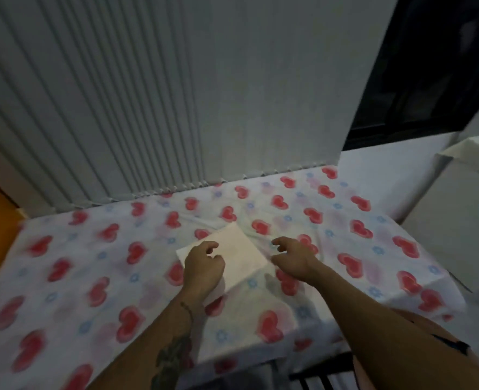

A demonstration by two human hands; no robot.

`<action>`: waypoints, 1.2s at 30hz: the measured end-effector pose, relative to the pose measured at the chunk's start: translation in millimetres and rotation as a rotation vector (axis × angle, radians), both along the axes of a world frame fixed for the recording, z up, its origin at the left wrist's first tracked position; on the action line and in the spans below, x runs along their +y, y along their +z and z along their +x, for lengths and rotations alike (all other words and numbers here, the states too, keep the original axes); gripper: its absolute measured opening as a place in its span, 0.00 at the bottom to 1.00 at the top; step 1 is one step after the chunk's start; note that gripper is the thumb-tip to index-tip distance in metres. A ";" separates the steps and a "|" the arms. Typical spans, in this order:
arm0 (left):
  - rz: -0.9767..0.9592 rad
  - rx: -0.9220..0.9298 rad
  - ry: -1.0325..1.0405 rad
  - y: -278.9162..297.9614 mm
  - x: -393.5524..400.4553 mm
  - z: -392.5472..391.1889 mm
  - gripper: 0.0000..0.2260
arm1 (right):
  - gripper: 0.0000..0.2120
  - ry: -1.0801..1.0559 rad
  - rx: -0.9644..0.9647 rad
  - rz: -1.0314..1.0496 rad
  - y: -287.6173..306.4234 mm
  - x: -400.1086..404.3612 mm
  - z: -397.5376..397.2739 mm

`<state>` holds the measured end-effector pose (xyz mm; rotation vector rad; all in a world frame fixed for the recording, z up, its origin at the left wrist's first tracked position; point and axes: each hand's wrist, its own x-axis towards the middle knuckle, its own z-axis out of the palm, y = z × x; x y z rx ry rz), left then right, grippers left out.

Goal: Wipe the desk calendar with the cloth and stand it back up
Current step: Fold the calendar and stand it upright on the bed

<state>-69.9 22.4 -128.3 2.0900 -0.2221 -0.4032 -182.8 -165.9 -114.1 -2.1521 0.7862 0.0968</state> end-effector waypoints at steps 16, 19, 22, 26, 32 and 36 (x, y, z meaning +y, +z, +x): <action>0.044 0.340 0.157 -45.4 15.6 58.5 0.27 | 0.20 0.115 0.264 -0.143 -58.6 22.5 107.5; 0.076 0.312 0.220 -42.9 11.5 59.4 0.26 | 0.19 0.060 0.220 -0.149 -63.8 21.2 111.7; 0.071 0.291 0.256 -38.5 6.4 60.4 0.24 | 0.19 -0.054 0.164 -0.067 -63.8 17.5 113.8; 0.068 0.281 0.317 -34.5 5.7 69.1 0.23 | 0.26 -0.109 0.155 0.020 -58.4 12.0 116.0; 0.105 0.321 0.390 -38.5 10.8 78.1 0.25 | 0.15 -0.108 0.109 0.123 -50.1 2.3 125.1; 0.131 0.320 0.374 -41.9 12.1 76.5 0.26 | 0.13 -0.046 0.149 0.107 -51.0 -1.5 128.2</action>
